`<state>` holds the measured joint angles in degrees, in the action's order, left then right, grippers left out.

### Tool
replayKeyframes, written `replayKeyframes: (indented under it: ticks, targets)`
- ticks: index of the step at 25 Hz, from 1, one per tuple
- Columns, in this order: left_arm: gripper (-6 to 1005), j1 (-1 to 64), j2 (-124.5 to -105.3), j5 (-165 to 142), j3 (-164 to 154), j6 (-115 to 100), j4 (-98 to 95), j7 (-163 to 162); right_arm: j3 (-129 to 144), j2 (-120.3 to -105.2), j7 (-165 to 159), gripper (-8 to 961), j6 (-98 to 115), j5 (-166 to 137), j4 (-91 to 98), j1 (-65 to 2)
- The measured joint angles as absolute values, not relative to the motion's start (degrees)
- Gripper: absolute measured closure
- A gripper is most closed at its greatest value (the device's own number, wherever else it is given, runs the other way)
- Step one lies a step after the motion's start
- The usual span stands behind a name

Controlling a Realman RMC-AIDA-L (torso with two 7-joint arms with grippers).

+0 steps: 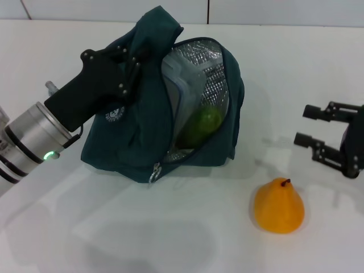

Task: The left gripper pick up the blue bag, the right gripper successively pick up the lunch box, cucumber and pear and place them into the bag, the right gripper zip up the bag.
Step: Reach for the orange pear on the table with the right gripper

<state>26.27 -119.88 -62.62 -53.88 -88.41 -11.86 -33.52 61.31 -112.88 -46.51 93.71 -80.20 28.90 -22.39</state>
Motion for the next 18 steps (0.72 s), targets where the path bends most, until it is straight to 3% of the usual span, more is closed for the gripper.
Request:
replayKeyframes:
  ticks: [1, 12, 18]
  targets:
    - [933, 26.3, -119.89, -62.6, -53.9, -88.4, -11.8, -33.3, 61.4, -112.91, -46.5, 585, 93.8, -80.5, 29.1, -22.2]
    - [932, 26.7, -119.97, -62.6, -53.9, -88.6, -11.8, -32.9, 61.6, -112.3, -48.4, 493, 96.6, -85.7, 29.1, -21.8]
    - [932, 27.0, -119.97, -62.7, -53.9, -88.6, -11.8, -32.9, 61.7, -112.52, -49.1, 590, 96.5, -88.9, 29.0, -22.1]
